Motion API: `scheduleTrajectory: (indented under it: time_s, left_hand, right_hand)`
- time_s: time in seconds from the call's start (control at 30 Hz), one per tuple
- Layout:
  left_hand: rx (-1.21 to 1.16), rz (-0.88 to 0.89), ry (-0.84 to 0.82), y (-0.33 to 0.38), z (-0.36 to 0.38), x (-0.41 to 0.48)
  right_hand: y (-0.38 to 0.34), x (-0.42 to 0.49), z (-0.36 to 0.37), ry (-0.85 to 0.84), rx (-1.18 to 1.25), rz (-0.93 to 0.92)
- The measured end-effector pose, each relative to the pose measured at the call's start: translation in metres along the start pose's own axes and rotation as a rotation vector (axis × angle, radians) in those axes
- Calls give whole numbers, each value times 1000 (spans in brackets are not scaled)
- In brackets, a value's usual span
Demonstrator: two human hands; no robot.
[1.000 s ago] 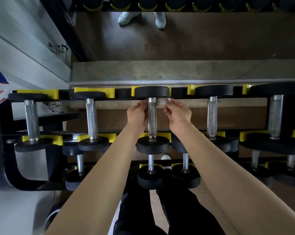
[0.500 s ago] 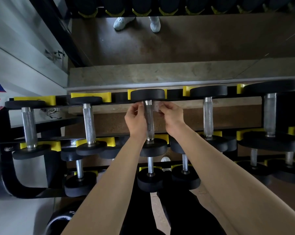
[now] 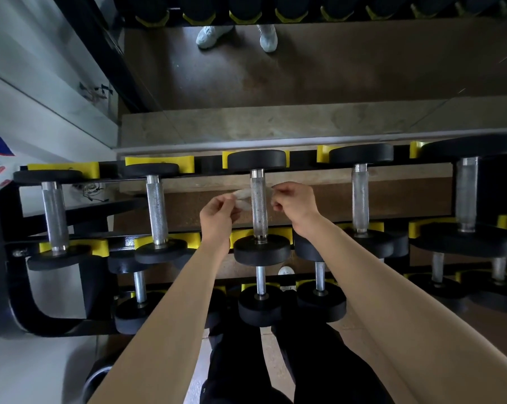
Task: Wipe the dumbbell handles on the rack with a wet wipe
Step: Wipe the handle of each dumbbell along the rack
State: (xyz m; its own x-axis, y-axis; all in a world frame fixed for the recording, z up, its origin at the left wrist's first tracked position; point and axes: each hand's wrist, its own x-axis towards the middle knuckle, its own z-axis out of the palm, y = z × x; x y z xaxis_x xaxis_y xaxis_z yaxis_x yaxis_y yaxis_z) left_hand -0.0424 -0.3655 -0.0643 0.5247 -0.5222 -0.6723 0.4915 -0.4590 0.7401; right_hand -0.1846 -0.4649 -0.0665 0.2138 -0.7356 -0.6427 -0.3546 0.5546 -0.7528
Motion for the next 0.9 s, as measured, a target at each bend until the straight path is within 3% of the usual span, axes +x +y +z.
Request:
scheduleTrajectory:
  time_s: [0.17,0.37,0.5,0.67,0.83,0.9]
  left_hand:
    - [224,-50,-134,-5,15,-2]
    - [6,-187,-279,4,9,7]
    - [-35,-204,-329,8,8,9]
    - [21,-164,-316,5,6,1]
    - [476,38,-236,6,-4,-5]
    - [549,57,-221,4,-15,-3]
  right_hand:
    - [6,-6,-32,131,55,62]
    - [7,3,0,-180,155,255]
    - [-12,1,3,-409,221,204]
    - [-2,-1,-16,-278,-95,79]
    - [5,-9,-14,-216,-294,2]
    - [2,-10,-9,-237,-402,-20]
